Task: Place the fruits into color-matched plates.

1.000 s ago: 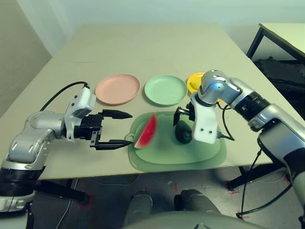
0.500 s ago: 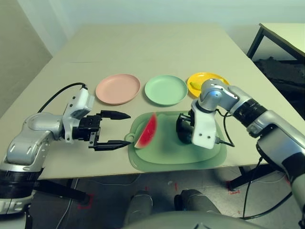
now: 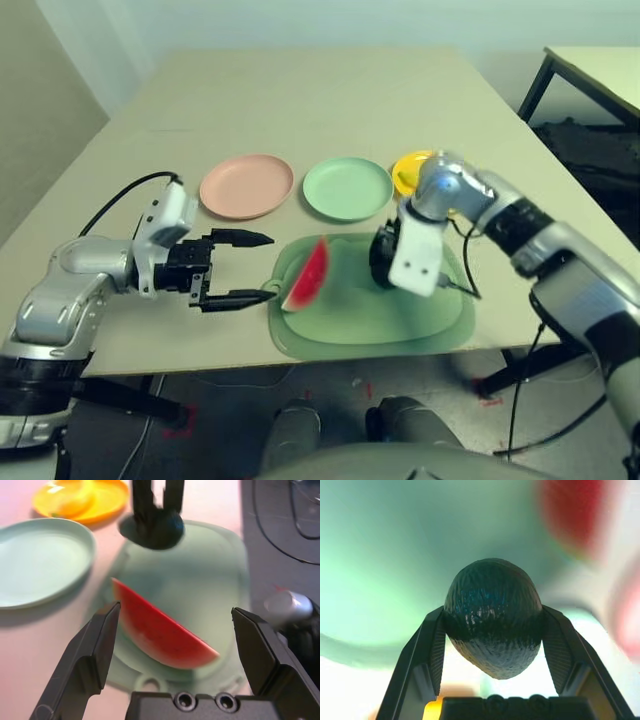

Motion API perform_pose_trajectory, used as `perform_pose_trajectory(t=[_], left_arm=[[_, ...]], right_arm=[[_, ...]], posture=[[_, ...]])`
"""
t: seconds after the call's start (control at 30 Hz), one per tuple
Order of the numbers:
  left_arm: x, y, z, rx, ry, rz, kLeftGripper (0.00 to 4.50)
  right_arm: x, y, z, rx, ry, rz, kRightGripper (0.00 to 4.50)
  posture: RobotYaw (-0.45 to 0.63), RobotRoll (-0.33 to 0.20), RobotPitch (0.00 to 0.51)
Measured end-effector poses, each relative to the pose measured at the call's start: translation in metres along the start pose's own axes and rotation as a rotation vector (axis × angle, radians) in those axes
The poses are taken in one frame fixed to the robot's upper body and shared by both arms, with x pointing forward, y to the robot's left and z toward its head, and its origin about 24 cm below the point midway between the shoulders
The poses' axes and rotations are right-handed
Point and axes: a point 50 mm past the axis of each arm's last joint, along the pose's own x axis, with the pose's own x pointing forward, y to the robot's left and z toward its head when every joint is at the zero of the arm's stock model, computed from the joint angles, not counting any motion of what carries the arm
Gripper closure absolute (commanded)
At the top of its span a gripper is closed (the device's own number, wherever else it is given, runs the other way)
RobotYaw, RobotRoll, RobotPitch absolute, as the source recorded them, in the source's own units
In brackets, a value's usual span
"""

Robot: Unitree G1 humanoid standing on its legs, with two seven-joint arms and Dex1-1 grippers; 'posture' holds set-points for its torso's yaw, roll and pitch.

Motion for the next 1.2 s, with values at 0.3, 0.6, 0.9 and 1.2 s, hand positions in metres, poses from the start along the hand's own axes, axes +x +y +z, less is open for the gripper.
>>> perform_pose_trajectory(t=[0.3, 0.6, 0.9, 1.2], left_arm=[[0.001, 0.001, -0.005, -0.049, 0.030, 0.107, 0.00], [-0.003, -0.008, -0.009, -0.055, 0.053, 0.120, 0.00], [-0.006, -0.009, -0.007, -0.047, 0.065, 0.125, 0.00], [-0.007, -0.008, -0.005, -0.027, 0.063, 0.119, 0.00]], right_arm=[[0.019, -0.025, -0.022, 0.144, 0.184, -0.326, 1.47], [0.055, 0.001, -0.033, 0.169, 0.295, -0.278, 1.47], [0.065, 0.014, -0.038, 0.194, 0.342, -0.240, 1.47], [0.066, 0.016, -0.039, 0.204, 0.347, -0.238, 0.01]], posture=[[0.13, 0.000, 0.050], [0.16, 0.000, 0.053], [0.16, 0.000, 0.054], [0.15, 0.000, 0.056]])
